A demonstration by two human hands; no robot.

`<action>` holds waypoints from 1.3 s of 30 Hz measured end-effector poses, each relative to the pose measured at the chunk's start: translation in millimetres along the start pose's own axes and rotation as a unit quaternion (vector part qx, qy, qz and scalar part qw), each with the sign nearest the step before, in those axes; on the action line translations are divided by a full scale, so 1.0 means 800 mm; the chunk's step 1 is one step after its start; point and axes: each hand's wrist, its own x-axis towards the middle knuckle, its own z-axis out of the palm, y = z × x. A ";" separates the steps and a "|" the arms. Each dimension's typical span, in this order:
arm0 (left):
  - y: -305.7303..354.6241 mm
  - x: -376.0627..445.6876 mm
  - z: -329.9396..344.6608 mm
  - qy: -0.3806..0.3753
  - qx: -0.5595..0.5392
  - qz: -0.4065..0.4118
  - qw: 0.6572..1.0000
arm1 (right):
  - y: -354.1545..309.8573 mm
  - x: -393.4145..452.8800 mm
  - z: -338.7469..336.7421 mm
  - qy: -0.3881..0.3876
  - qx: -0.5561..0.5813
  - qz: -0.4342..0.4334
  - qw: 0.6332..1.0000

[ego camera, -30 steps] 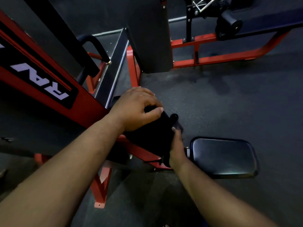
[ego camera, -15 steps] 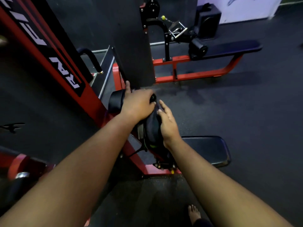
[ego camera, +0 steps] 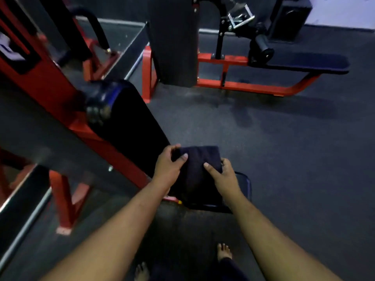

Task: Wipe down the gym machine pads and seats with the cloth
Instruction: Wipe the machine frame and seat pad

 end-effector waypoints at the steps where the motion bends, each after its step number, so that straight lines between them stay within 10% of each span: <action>1: -0.022 -0.002 0.020 0.004 0.024 -0.021 0.999 | 0.018 0.012 -0.012 -0.004 -0.037 0.010 0.999; 7: -0.169 0.018 0.130 0.002 0.059 -0.134 0.989 | 0.129 0.102 -0.044 0.004 -0.276 -0.018 0.961; 11: -0.294 0.036 0.165 -0.019 0.155 -0.132 0.979 | 0.224 0.158 -0.021 -0.084 -0.560 -0.083 0.820; 23: -0.451 0.047 0.176 -0.087 0.270 -0.032 0.958 | 0.372 0.248 0.051 -0.228 -0.646 -0.244 0.686; 39: -0.447 0.085 0.247 -0.091 0.496 0.061 0.861 | 0.347 0.297 -0.013 -0.160 -0.662 -0.163 0.714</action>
